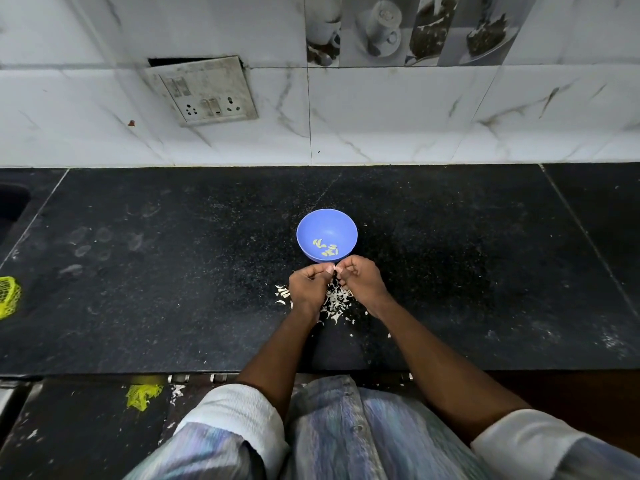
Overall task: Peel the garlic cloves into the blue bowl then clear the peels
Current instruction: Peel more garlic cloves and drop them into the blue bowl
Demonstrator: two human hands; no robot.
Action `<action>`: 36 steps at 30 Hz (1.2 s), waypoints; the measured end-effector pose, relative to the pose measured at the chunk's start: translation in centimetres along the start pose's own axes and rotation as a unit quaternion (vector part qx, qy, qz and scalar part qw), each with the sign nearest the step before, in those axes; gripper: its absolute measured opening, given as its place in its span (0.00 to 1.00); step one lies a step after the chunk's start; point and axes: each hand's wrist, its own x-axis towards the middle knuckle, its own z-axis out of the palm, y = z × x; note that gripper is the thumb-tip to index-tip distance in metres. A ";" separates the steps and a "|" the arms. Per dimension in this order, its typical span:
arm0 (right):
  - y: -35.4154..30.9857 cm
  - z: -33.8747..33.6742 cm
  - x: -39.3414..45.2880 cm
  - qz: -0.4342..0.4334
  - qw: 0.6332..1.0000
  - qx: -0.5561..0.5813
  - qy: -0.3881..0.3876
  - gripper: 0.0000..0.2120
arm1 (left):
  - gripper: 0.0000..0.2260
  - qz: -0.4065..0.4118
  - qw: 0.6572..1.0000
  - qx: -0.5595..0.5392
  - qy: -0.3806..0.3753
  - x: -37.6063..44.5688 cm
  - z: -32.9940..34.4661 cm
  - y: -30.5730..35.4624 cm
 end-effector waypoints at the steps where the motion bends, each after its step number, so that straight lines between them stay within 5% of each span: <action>1: -0.1 0.1 -0.1 0.017 1.000 0.015 -0.009 0.05 | 0.02 -0.001 1.000 -0.002 -0.001 0.1 0.0 -0.2; 14: -1.5 0.4 -0.2 0.201 0.947 0.239 -0.071 0.07 | 0.08 0.208 0.950 0.232 0.033 -0.7 -1.2 0.7; 17: -0.6 0.4 -0.5 0.058 0.994 0.096 -0.016 0.05 | 0.04 0.107 0.967 0.228 0.035 -0.5 -0.9 0.5; 20: -0.2 0.2 -0.2 -0.067 0.996 -0.033 0.037 0.08 | 0.04 -0.039 0.998 0.051 0.002 -0.2 0.3 0.9; 25: 0.3 -0.3 -0.1 -0.105 0.992 -0.067 0.033 0.09 | 0.09 -0.309 0.936 -0.156 -0.060 -0.2 1.0 2.5; 29: 0.7 -0.8 -0.3 -0.118 0.991 -0.066 0.005 0.08 | 0.11 -0.374 0.900 -0.208 -0.080 -0.3 0.3 2.9; 31: 0.9 -0.8 -0.3 -0.096 0.995 -0.039 -0.007 0.06 | 0.09 -0.325 0.929 -0.165 -0.067 -0.8 0.5 2.8; 34: 0.6 -0.4 -0.3 0.032 0.998 0.046 -0.033 0.05 | 0.03 -0.048 0.995 0.089 -0.013 -1.0 0.4 2.1; 36: 0.1 0.0 -0.3 0.125 0.983 0.115 -0.064 0.06 | 0.05 0.113 0.957 0.268 0.010 -1.4 -0.5 1.9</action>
